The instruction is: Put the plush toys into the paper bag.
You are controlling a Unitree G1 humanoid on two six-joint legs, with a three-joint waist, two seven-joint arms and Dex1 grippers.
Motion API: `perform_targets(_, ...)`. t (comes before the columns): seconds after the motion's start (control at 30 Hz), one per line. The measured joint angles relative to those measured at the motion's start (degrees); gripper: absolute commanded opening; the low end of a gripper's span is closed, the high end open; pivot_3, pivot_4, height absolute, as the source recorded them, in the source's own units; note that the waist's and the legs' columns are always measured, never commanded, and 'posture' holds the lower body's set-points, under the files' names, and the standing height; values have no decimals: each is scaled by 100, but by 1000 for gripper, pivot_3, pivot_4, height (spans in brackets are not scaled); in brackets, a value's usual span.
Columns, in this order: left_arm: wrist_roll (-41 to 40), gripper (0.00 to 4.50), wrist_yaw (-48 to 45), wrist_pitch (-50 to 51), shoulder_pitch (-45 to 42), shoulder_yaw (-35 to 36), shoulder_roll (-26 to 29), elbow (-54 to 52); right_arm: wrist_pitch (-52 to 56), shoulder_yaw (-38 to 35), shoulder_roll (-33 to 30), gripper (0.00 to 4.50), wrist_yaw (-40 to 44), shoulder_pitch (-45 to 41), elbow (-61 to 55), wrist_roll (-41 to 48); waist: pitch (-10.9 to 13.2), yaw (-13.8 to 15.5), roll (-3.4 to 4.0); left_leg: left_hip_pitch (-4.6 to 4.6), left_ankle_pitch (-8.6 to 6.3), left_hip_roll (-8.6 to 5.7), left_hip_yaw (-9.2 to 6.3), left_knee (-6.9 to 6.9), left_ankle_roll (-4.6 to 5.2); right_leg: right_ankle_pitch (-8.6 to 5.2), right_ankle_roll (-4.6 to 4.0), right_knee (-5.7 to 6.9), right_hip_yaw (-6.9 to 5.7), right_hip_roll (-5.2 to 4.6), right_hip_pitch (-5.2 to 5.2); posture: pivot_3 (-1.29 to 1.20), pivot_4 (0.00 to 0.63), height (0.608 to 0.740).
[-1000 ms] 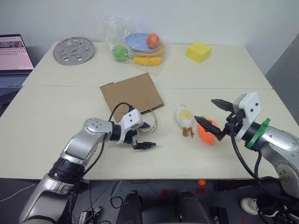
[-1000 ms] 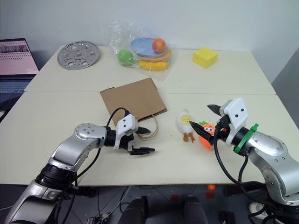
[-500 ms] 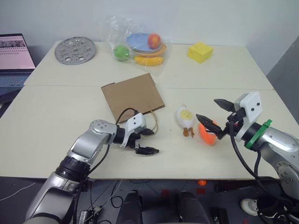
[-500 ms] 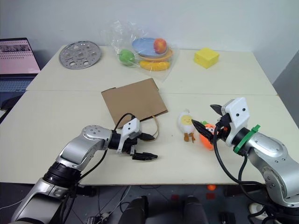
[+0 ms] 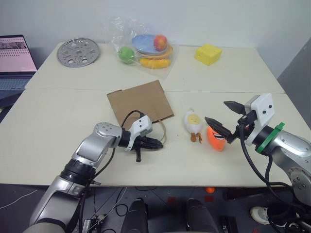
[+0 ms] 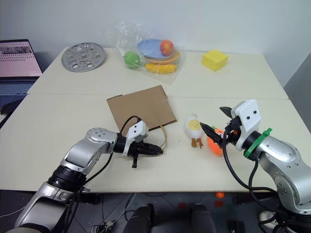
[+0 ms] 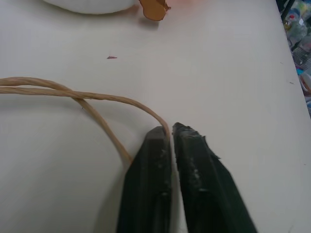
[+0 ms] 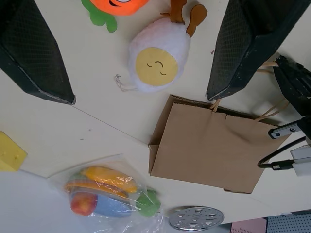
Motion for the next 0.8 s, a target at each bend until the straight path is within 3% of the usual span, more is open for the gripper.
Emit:
perform_targets(0.23, -767, 46, -60, 889, -1358, 949, 93, 393, -200, 228, -228, 4500, 154, 186, -17, -238, 0, 6, -1, -2, 0, 0, -3, 7, 0, -5, 16, 0, -4, 0, 1, 0, 150, 740)
perform_targets(0.4, -1134, 46, -604, 1303, -1815, 1197, 412, 642, -417, 781, 197, 4500, 72, 28, 113, -481, 0, -84, 1, 2, 0, 1, -6, 0, 1, -2, 14, 8, -7, 3, -1, 0, 150, 740)
perform_targets(0.5, -1198, 0, -799, 1441, -2195, 1198, 431, 894, -545, 1329, 732, 3922, -106, -377, 436, -705, 1, -118, -1, -1, 0, 3, -9, 4, 0, -3, 15, 6, -9, 3, -2, 0, 150, 740)
perform_targets(0.8, -1158, 0, -945, 1284, -2384, 1181, 407, 1150, -987, 2693, 2368, 675, -662, -1454, 1939, -1708, 2, -134, 0, -1, 0, 3, -14, -5, 0, 10, -6, 11, -14, 3, -5, 0, 150, 740)
